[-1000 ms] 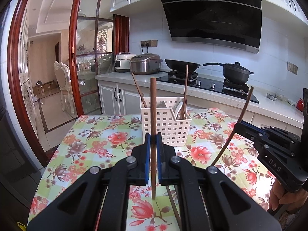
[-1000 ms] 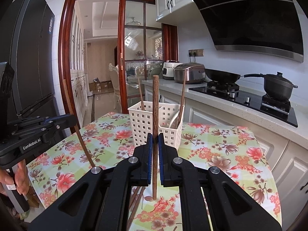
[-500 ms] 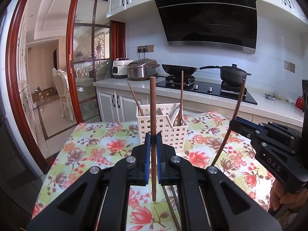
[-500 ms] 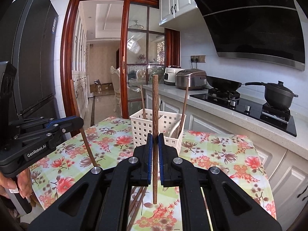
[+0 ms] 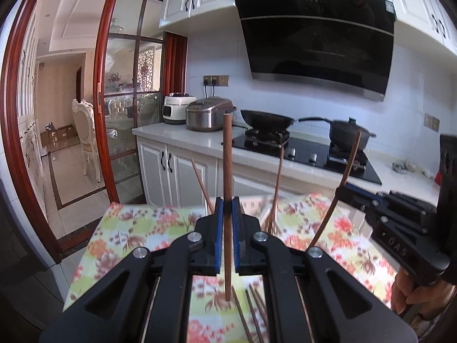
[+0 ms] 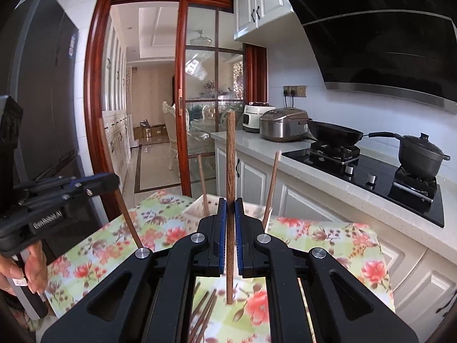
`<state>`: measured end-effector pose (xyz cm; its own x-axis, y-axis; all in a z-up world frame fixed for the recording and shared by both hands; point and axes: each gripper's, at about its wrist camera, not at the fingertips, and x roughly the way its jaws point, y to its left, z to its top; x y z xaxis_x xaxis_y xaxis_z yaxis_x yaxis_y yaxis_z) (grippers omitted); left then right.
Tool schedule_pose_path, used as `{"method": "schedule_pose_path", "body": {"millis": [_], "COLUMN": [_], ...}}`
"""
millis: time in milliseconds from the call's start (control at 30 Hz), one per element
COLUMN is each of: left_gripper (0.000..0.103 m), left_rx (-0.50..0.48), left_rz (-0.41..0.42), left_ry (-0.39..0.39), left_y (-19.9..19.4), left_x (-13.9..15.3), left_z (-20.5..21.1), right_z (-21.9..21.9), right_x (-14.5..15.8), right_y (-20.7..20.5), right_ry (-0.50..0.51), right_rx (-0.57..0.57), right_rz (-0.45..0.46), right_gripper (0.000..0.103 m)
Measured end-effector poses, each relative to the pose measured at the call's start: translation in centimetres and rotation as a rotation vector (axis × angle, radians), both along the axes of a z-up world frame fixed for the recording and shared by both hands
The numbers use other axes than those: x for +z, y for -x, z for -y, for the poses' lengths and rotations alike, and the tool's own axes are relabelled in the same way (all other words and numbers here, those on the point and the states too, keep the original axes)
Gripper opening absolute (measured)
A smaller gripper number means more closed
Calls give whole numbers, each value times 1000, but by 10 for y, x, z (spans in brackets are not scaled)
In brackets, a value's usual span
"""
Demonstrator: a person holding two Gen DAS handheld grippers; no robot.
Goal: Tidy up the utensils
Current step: 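Lower the chopstick into the caddy with the left tool while the right tool releases its chopstick there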
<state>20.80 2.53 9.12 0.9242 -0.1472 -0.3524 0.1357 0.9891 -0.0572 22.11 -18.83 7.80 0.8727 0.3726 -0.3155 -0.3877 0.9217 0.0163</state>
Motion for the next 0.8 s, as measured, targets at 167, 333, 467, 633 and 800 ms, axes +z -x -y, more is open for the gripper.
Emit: {"method": "schedule_pose_path", "body": {"millis": [167, 333, 467, 633, 800], "left_gripper": [6, 6, 6, 6, 6], "left_rx": [14, 33, 39, 45, -15], "left_rz": [32, 65, 58, 15, -85], "left_ry": [9, 8, 32, 37, 93], "left_y": [-31, -63, -91, -128, -153], "left_x": [38, 62, 67, 51, 26], "left_z": [-5, -4, -4, -8, -15], "right_z": [-2, -5, -11, -16, -26], "right_x": [25, 38, 38, 24, 0], "right_y": [-31, -58, -78, -102, -126], "right_ry": [-22, -27, -28, -21, 47], "right_rx": [-18, -40, -53, -52, -37], "right_rz": [2, 12, 14, -5, -105], "right_gripper": [6, 6, 6, 6, 6]}}
